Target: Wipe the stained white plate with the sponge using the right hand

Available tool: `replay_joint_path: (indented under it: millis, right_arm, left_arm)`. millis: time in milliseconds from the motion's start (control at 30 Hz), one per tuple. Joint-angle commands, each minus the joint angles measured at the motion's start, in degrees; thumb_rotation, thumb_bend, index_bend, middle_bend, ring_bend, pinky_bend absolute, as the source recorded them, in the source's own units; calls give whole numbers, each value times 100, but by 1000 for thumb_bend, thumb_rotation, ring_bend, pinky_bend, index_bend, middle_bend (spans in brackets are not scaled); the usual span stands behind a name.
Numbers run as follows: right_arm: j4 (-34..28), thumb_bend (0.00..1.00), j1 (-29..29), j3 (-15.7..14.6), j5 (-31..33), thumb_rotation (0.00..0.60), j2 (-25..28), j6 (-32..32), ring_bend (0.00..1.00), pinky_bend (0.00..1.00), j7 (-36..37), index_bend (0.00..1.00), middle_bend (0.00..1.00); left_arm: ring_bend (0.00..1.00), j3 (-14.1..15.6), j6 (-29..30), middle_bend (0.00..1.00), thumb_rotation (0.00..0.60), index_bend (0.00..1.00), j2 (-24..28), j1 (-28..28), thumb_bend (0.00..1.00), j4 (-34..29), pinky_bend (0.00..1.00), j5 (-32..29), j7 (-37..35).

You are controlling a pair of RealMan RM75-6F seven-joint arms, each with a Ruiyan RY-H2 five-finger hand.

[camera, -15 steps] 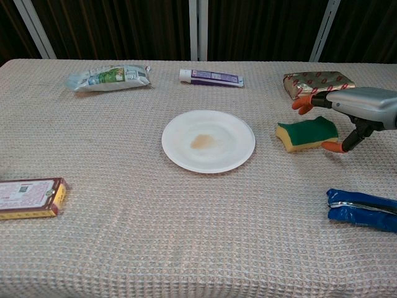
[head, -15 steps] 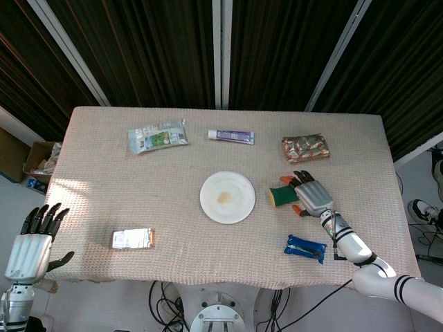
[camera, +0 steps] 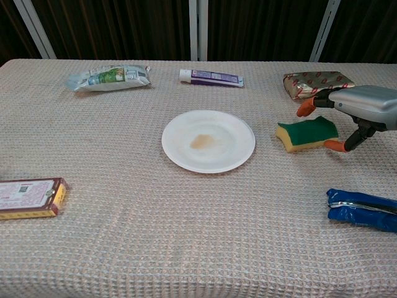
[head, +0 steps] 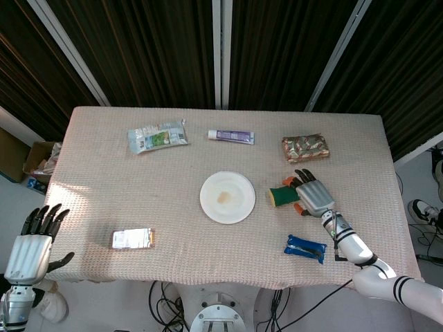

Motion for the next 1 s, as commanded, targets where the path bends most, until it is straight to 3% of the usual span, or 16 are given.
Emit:
replay_joint_path:
  millis: [33, 433, 600, 767, 1000]
  right_arm:
    - [126, 291, 10, -40, -83, 600, -88, 97, 0, 0, -59, 269, 206]
    - [563, 291, 147, -38, -109, 600, -428, 109, 0, 0, 86, 282, 238]
    - [805, 302, 186, -79, -267, 600, -574, 232, 40, 0, 289, 370, 289]
    - [829, 303, 147, -144, -417, 600, -536, 439, 50, 2, 374, 388, 303]
    - [1001, 372, 62, -121, -743, 600, -647, 1148, 213, 100, 493, 624, 469]
  left_arm:
    - [60, 7, -3, 73, 600, 150, -10, 9, 23, 16, 86, -7, -11]
    - [60, 4, 11, 73, 600, 157, 27, 39, 23, 29, 86, -39, -45]
    - [60, 6, 2, 73, 600, 158, 54, 39, 23, -1, 86, -37, -24]
    - [60, 13, 26, 73, 600, 158, 87, 64, 23, -34, 86, -42, -7]
    - [60, 24, 15, 73, 600, 157, 84, 61, 23, -43, 86, -11, -9]
